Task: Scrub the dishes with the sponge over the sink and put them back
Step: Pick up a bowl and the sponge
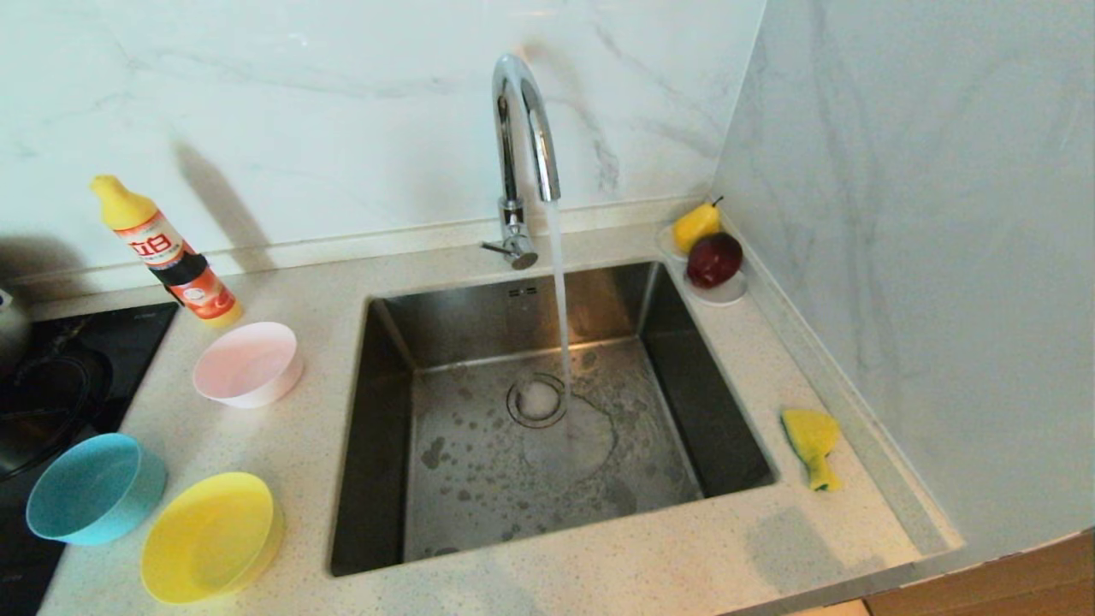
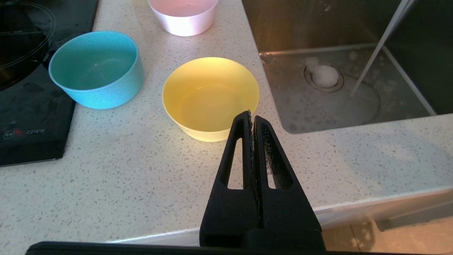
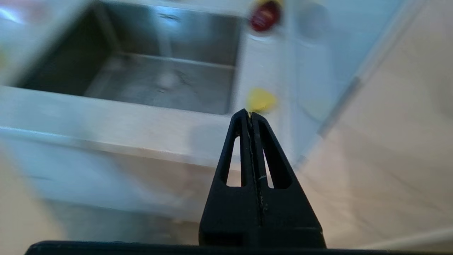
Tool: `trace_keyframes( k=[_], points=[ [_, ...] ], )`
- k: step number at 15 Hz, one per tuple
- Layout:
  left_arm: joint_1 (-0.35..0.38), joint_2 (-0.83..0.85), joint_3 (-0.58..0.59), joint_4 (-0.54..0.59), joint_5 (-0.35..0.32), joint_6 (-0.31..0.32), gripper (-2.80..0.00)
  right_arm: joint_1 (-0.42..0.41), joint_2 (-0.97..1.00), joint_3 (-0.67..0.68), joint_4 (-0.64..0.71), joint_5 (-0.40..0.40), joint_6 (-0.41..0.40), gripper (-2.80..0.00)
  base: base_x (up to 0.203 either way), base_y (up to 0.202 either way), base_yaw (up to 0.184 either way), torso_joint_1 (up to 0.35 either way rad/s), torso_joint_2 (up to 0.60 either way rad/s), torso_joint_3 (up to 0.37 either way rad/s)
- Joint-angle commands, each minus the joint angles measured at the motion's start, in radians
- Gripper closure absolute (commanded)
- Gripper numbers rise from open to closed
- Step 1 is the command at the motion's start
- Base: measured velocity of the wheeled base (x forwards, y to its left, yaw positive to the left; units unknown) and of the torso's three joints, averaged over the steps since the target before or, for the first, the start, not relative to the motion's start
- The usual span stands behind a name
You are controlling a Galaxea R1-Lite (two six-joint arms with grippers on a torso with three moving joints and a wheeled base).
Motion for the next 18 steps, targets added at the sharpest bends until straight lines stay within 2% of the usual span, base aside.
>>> trace_keyframes(
  k=[1,7,12,18],
  points=[
    [0.0,0.004,0.018,0.0,0.0,0.0,0.0,0.0,0.093,-0.092,0.013,0.061,0.035,0.0,0.0,0.0,0.0,0.0,0.0,0.0],
    [0.0,0.004,0.018,0.0,0.0,0.0,0.0,-0.016,0.368,-0.31,0.069,0.23,0.045,0.0,0.0,0.0,0.0,0.0,0.0,0.0],
    [0.0,0.004,0.018,0.0,0.0,0.0,0.0,-0.016,0.582,-0.424,0.085,0.253,0.031,0.0,0.0,0.0,0.0,0.0,0.0,0.0],
    [0.0,0.004,0.018,0.0,0.0,0.0,0.0,0.031,0.769,-0.454,0.085,0.274,-0.039,0.0,0.0,0.0,0.0,0.0,0.0,0.0]
  ],
)
